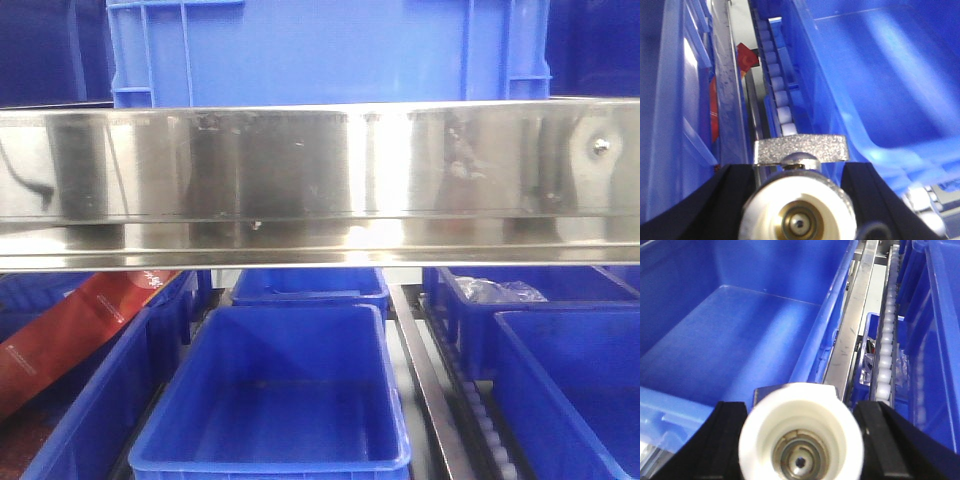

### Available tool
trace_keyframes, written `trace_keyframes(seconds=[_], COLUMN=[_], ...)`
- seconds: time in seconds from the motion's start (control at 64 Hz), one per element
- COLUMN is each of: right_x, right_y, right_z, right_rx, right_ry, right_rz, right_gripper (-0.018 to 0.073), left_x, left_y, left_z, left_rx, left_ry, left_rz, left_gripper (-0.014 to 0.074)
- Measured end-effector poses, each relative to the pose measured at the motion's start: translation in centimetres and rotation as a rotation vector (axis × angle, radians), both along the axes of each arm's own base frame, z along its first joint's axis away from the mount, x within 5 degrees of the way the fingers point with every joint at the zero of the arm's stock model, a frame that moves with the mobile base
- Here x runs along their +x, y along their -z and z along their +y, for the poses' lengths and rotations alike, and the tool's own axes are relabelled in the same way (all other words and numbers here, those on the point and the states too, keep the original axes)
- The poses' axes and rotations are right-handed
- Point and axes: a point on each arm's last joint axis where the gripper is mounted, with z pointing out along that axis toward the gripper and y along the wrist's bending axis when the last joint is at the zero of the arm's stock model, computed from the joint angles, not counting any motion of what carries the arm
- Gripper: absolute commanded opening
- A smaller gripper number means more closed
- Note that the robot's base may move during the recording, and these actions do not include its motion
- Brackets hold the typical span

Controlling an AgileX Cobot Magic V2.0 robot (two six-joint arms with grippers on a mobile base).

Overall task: Place valve from conveyor to right shelf box
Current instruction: 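Extend both grippers over an empty blue bin on the shelf, then open both grippers to drop the valves into the blue bin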

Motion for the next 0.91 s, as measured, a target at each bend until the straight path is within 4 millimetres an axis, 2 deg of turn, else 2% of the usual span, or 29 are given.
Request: trace_keyframes(seconds=[0.906], right_x=[0.0], right_y=[0.0], right_z=[0.0], right_rx=[0.0], right_ry=[0.0], right_rz=[0.0], right_gripper=[-0.0154], left_x=[0.0], left_y=[0.0], left_z=[0.0], left_rx=[0.0], left_ry=[0.0], left_rz=[0.0], left_gripper=[-0.0111])
